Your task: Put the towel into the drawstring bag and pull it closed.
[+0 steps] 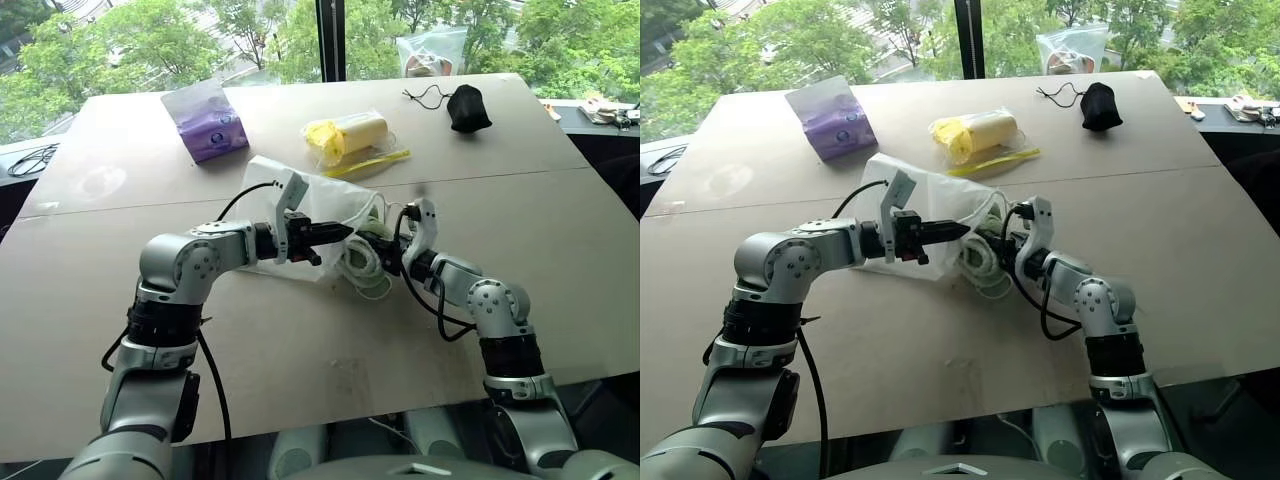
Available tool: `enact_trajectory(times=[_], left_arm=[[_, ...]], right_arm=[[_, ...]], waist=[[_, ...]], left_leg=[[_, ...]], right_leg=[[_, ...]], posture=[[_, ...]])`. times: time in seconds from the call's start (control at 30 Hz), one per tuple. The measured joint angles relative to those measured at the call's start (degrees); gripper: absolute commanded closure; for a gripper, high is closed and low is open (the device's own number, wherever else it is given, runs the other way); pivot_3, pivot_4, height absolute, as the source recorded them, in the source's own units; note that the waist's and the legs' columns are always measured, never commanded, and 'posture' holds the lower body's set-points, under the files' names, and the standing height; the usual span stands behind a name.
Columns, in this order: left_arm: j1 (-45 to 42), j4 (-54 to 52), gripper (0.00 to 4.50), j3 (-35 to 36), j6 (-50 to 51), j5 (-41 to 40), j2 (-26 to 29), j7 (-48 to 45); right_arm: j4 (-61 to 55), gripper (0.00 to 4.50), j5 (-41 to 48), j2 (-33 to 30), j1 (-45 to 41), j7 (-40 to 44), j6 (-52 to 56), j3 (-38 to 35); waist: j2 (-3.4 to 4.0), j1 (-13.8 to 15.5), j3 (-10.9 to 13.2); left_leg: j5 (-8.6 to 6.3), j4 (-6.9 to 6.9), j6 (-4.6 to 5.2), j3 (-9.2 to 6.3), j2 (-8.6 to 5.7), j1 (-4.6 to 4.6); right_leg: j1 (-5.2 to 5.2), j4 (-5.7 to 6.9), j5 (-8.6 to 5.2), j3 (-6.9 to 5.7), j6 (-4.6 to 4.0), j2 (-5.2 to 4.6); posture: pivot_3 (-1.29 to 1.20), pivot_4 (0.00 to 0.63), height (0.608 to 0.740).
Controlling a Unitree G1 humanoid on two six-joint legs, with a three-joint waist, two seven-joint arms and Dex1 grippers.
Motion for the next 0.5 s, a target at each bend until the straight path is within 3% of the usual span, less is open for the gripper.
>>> enact_trajectory(times=[0.17,0.5], left_arm=[[-0.4,0.0,4.50,-0.2,-1.1,1.4,-1.1,-0.3],[-1.2,0.0,4.50,-0.3,-1.2,1.6,-1.1,-1.9]], right_arm=[[-0.3,0.78,-4.6,-1.0,-0.7,1.5,-1.9,2.5],[-14.3,0.78,-4.3,-9.7,4.0,2.9,5.3,1.5]], waist=[[0.00,0.0,0.0],[0.00,0.3,0.0]], left_leg=[[0.00,0.00,0.00,-0.02,0.00,0.00],[0.00,0.01,0.00,-0.06,-0.04,-0.05]], right_leg=[[0.00,0.00,0.00,0.00,0.00,0.00],[0.01,-0.02,0.00,-0.06,0.00,-0.08]], posture=[[0.00,0.150,0.740],[0.00,0.150,0.740]])
